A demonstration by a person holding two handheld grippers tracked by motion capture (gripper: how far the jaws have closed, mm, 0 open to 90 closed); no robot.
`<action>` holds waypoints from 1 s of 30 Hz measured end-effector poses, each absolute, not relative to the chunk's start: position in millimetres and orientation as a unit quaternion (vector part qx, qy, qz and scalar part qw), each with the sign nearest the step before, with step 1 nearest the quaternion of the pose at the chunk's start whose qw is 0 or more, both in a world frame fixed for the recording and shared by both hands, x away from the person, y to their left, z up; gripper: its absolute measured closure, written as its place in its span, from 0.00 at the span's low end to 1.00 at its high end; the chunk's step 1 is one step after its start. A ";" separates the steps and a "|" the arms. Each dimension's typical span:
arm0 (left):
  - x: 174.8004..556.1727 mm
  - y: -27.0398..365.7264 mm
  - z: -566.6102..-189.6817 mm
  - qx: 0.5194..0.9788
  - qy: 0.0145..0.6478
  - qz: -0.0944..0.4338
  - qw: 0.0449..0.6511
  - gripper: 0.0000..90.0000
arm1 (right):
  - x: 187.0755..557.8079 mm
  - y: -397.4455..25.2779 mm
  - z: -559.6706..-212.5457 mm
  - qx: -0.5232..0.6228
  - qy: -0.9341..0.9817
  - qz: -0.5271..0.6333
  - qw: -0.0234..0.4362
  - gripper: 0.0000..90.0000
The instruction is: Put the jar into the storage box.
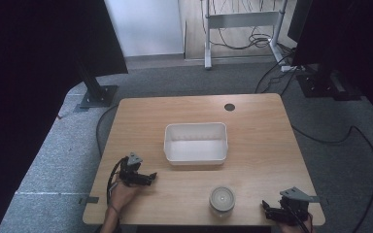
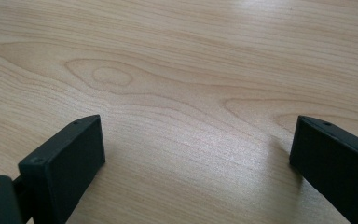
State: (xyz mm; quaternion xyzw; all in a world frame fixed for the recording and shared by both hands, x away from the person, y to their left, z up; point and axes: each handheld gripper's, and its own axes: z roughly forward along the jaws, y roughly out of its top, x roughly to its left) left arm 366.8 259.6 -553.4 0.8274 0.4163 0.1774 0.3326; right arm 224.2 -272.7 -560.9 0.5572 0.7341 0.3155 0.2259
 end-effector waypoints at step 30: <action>367.2 259.8 -553.5 0.827 0.415 0.177 0.334 0.00 | 224.1 -273.3 -561.1 0.549 0.742 0.315 0.219 0.00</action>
